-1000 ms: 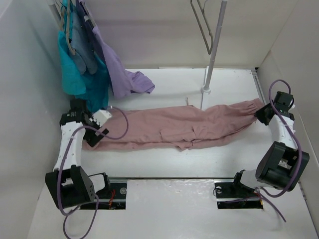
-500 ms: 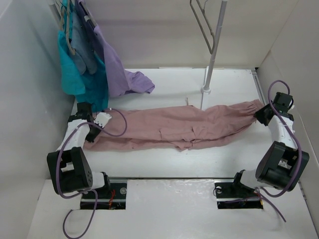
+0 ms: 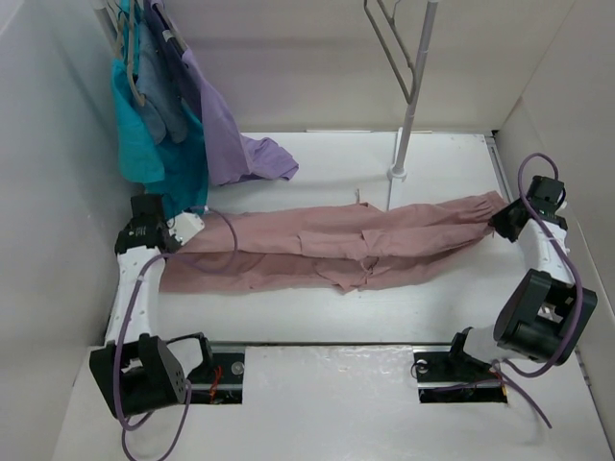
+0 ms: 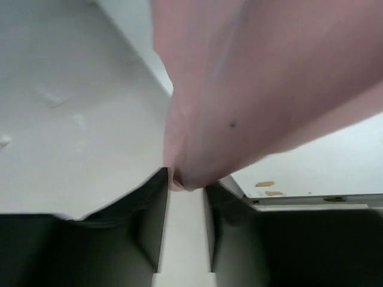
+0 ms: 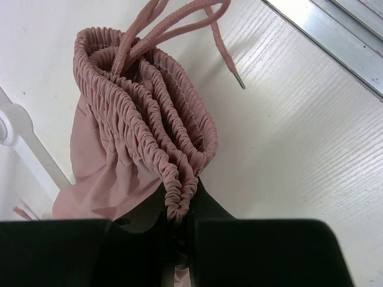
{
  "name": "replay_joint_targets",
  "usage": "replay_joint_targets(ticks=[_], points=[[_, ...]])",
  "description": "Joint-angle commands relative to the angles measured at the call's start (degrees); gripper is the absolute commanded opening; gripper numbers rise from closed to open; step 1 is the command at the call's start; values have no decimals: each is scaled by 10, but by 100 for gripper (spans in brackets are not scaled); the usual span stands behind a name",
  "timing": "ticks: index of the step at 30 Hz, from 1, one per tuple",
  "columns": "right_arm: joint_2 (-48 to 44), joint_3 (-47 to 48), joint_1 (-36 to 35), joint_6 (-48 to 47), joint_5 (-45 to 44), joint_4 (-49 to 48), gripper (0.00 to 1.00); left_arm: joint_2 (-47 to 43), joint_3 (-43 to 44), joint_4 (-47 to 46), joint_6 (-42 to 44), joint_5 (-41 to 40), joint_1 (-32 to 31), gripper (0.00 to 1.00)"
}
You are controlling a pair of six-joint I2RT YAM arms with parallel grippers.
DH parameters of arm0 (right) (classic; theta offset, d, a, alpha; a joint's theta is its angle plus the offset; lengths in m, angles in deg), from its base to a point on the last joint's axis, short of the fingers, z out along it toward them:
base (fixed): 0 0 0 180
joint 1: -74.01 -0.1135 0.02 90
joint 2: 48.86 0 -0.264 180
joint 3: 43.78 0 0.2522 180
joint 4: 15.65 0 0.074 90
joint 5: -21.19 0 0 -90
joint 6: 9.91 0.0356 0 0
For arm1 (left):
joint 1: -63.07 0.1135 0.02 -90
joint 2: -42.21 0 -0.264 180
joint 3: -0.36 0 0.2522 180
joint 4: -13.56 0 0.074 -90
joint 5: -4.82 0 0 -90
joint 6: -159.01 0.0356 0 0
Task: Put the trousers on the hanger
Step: Fold the trousers at the center of the board.
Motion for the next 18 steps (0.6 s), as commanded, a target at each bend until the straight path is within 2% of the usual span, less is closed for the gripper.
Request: replay_joint_targets(ticks=[1, 2, 3, 4, 5, 6, 8, 11, 13, 18], points=[[0, 7, 3, 10, -10, -25, 0, 2, -96, 100, 57, -6, -27, 28], [6, 7, 3, 10, -10, -25, 0, -4, -125, 100, 57, -19, -34, 33], [6, 7, 3, 10, -10, -25, 0, -11, -153, 66, 63, -57, -34, 41], [6, 7, 3, 10, -10, -25, 0, -11, -177, 44, 63, -76, -34, 44], [6, 12, 3, 10, -10, -19, 0, -11, -210, 10, 69, -103, -34, 53], [6, 12, 3, 5, -10, -19, 0, -11, -218, 2, 69, -103, -34, 53], [6, 28, 3, 5, -21, -5, 0, -11, -211, 2, 69, -108, -34, 68], [-7, 51, 3, -8, -40, 13, 0, -11, -189, -45, 51, -117, -22, 94], [-15, 87, 3, -14, -58, 40, 0, 8, -151, -35, 42, -117, -13, 94], [-37, 161, 3, -41, -111, 80, 0, 25, -69, 25, 24, -49, 18, 95]])
